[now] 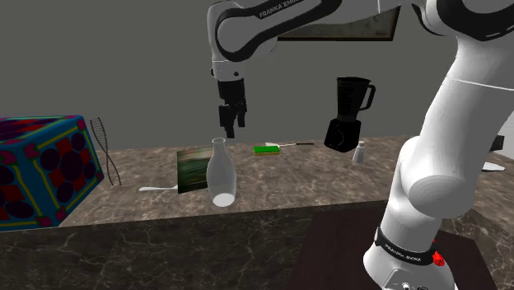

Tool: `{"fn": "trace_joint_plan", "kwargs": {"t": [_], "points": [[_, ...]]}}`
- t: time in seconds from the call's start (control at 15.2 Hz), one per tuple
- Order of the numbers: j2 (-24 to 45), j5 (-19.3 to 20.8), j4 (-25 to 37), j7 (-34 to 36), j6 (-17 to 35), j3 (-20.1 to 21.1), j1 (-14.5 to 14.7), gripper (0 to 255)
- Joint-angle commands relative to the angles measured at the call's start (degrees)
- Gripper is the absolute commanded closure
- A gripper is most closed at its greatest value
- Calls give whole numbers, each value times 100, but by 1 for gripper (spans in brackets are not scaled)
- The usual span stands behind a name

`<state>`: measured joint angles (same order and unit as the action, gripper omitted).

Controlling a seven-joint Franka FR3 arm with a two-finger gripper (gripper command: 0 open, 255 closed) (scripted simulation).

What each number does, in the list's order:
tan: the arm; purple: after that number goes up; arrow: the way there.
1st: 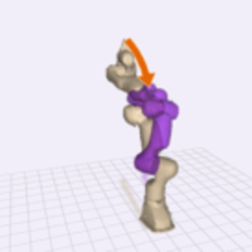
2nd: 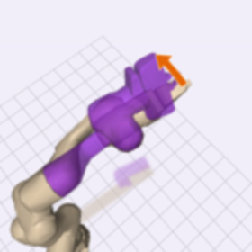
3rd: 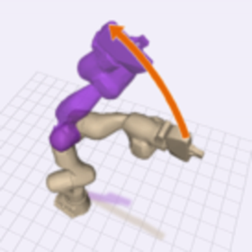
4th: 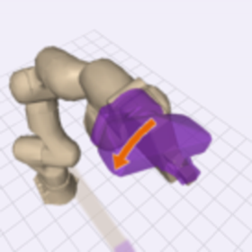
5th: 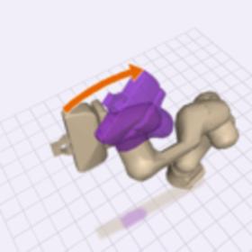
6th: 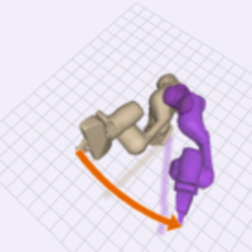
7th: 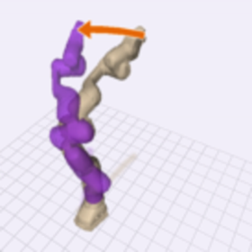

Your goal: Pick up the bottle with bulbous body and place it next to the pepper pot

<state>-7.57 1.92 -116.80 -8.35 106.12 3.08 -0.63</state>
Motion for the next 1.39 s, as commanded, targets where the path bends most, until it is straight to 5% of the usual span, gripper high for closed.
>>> {"fn": "trace_joint_plan", "kwargs": {"t": [0.0,0.33,0.79,1.32], "points": [[455,-44,352,-54,104,-24,-15,0],[1382,-147,1153,-92,224,-17,-9,0],[1494,-139,704,-86,785,-18,-9,0],[1494,-139,704,-86,784,-18,-9,0]]}}
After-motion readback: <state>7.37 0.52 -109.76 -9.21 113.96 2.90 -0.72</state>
